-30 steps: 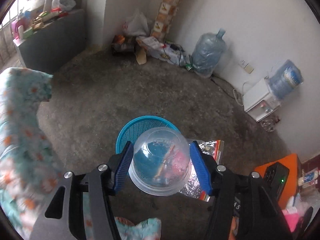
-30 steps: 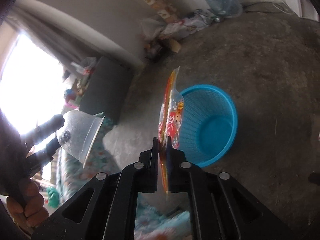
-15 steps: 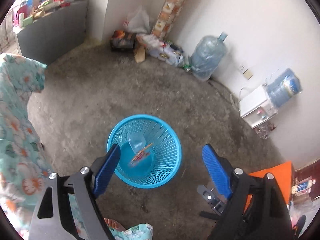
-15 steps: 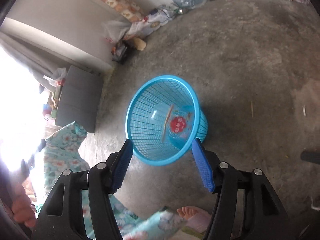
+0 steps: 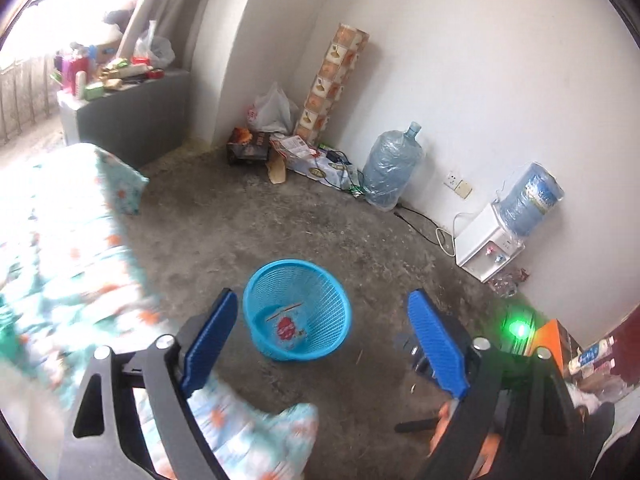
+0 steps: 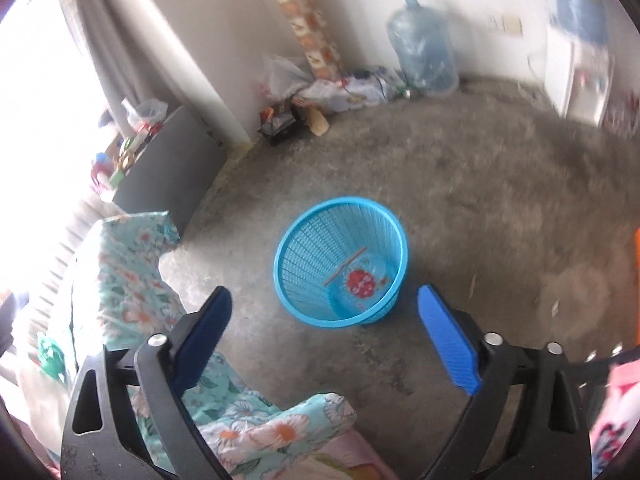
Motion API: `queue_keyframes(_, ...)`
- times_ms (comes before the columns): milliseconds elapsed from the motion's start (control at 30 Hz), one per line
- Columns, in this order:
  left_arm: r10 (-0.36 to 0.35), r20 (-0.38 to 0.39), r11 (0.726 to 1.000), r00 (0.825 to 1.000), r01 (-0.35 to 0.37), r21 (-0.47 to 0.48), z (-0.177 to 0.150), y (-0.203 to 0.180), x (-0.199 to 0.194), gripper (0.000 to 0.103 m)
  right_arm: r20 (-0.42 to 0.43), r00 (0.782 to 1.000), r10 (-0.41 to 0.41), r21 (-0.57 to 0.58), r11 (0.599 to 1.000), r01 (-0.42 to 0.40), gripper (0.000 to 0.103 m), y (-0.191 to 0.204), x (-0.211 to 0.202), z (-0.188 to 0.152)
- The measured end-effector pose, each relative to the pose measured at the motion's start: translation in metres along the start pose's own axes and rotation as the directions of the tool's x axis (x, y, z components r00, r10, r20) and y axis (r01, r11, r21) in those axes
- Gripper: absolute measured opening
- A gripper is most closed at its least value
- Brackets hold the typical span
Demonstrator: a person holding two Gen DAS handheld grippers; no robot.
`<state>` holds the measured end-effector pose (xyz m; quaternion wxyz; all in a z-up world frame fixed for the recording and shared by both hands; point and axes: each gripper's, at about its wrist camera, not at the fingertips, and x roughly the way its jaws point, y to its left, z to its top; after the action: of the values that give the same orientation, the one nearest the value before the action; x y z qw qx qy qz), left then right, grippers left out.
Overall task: Collect trash
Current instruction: 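Move both tools back toward the trash on the bed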
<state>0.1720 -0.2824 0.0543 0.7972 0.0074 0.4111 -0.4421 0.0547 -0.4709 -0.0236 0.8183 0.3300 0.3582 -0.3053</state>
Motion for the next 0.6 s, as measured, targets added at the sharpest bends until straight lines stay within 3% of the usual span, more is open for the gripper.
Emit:
queue_keyframes(100, 0.071, 0.086, 0.998, 0.994, -0.07, -0.008, -0.018, 0.02, -0.047, 0.097, 0.042, 0.998, -0.042, -0.084, 0.995, 0.045, 0.095, 0.02, -0.013, -0.003)
queue_keyframes(200, 0.173, 0.162, 0.985, 0.971, -0.171, -0.025, -0.033, 0.039, -0.092, 0.098, 0.109, 0.984, -0.14, -0.18, 0.971, 0.158, 0.095, 0.048, -0.03, -0.011)
queue_keyframes(333, 0.281, 0.218, 0.96, 0.935, -0.275, -0.057, -0.055, 0.069, -0.145, 0.098, 0.164, 0.981, -0.106, -0.307, 0.939, 0.153, 0.095, 0.078, -0.045, -0.02)
queue_keyframes(433, 0.325, 0.248, 0.946, 0.913, -0.314, -0.085, -0.077, 0.09, -0.18, 0.098, 0.164, 0.986, 0.027, -0.342, 0.939, 0.031, 0.095, 0.091, -0.06, -0.022)
queue_keyframes(533, 0.361, 0.26, 0.932, 0.896, -0.334, -0.143, -0.096, 0.113, -0.207, 0.098, 0.148, 0.959, 0.243, -0.32, 0.929, -0.186, 0.095, 0.102, -0.079, -0.024)
queue_keyframes(600, 0.37, 0.277, 0.927, 0.887, -0.331, -0.177, -0.113, 0.126, -0.221, 0.098, 0.096, 0.937, 0.336, -0.329, 0.899, -0.289, 0.095, 0.114, -0.084, -0.026)
